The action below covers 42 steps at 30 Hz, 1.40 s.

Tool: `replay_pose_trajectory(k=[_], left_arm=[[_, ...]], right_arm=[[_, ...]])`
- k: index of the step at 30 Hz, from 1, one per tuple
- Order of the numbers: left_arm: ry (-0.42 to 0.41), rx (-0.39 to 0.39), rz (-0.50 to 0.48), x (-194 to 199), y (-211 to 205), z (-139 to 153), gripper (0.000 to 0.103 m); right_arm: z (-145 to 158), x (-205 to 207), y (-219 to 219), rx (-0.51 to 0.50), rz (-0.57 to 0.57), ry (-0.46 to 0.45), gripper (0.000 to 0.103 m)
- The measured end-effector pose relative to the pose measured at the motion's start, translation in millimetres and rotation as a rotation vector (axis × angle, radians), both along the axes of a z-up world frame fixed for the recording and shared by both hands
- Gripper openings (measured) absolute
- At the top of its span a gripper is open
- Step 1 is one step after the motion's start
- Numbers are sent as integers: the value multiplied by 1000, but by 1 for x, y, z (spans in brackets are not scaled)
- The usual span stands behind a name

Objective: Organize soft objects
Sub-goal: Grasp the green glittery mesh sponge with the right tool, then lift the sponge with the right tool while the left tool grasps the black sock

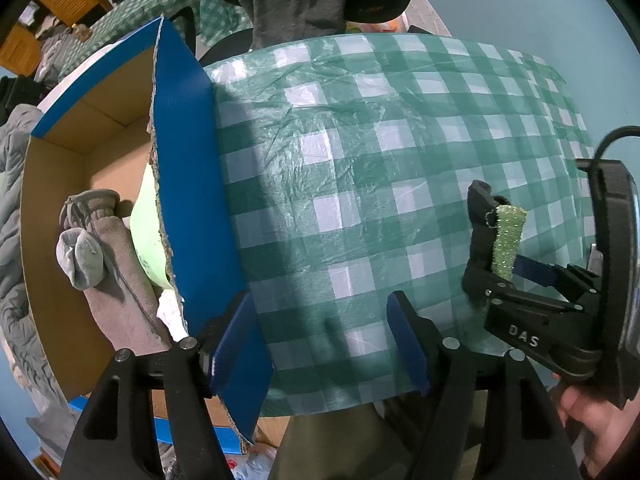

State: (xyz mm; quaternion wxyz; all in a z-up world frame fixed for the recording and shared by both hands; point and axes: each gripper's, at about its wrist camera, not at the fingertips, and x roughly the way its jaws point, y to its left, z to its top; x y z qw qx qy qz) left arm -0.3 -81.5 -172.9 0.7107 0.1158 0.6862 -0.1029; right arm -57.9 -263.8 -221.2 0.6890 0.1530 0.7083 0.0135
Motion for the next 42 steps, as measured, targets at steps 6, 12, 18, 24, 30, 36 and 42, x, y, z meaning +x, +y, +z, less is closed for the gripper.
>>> replay_pose_trajectory(k=[6,12,18,24,30,36,42], left_arm=[[5,-4,-1,-1,-6,-2,71],[5,-4,-20,-6,-20,-2,71],[4,-7,-44,-9,-37,-2,71],[15,-15,-53,-11,-54,-5,74],[40,-38,-44,-8,-71,-11,75],[71,-90,-16,1,-87,-19,78],[105,-97,0,9,-106,-33,78]], right_arm=[[11,-6,-20,20,19,-21,19],[24,-11,-51,24,-7,-46,12],[32,-11,-89,14,-46,-64,12],[28,-10,-105,-5,-69,-62,12],[20,-8,-121,-9,-86,-62,12],[14,-6,-139,7,-100,-51,12],[7,-2,-154,30,-105,-40,12]])
